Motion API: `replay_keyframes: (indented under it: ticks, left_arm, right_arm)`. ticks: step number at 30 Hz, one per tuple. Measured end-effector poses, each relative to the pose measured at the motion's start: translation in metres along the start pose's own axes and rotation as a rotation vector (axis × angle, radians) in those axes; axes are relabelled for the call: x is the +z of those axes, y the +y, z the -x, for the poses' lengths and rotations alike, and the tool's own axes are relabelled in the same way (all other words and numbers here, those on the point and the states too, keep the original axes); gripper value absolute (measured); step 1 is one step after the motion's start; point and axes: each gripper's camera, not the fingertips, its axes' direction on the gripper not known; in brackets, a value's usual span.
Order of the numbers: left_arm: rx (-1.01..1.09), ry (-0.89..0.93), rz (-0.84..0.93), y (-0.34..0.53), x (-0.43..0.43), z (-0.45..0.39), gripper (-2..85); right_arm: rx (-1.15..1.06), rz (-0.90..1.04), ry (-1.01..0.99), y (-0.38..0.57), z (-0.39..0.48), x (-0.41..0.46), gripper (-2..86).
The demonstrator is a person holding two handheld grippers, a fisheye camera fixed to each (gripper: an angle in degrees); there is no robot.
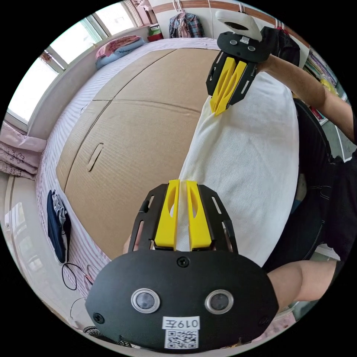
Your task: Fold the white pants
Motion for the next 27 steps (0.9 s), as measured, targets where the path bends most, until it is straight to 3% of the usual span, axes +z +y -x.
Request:
replay_keyframes:
  ticks: [13,21,27]
  left_arm:
    - [0.046,-0.004,-0.067,0.013,0.002,-0.008,5.6]
    - [0.086,0.01,-0.114,0.03,0.003,-0.013,1.7]
    - [0.055,0.061,-0.124,0.037,0.0,-0.005,0.9]
  right_arm:
    - [-0.033,-0.087,0.005,0.015,0.016,-0.055,-0.9]
    - [-0.052,-0.084,-0.003,0.016,0.017,-0.08,-1.0]
    - [0.025,-0.079,0.096,0.01,0.001,-0.098,-0.9]
